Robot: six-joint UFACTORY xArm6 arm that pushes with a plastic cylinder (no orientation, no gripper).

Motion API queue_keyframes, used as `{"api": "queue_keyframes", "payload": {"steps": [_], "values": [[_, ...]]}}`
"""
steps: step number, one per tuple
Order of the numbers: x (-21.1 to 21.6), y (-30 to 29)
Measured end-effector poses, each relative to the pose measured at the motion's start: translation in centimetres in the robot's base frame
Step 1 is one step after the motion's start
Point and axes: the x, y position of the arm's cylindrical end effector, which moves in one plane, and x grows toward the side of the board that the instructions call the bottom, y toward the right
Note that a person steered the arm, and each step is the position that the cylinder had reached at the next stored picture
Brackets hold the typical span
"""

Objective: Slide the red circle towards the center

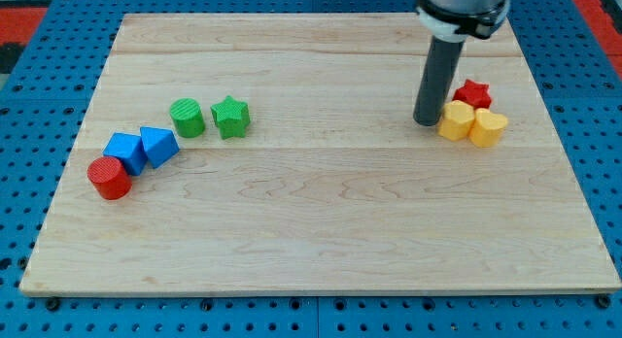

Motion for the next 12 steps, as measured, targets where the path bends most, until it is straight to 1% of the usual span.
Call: {"api": "queue_keyframes", "payload": {"steps": [1, 2, 3, 4, 5, 6, 8, 9, 10, 11, 12], "values": [[7.1, -11.6], [15.3, -22.6], [19.4, -32.6], [21.4, -40.2], [20.6, -42.8], [19.7, -42.8], [13.7, -42.7], [14.3, -37.4], [14.2, -37.6], [12.6, -41.4], [10.3, -34.9]]}}
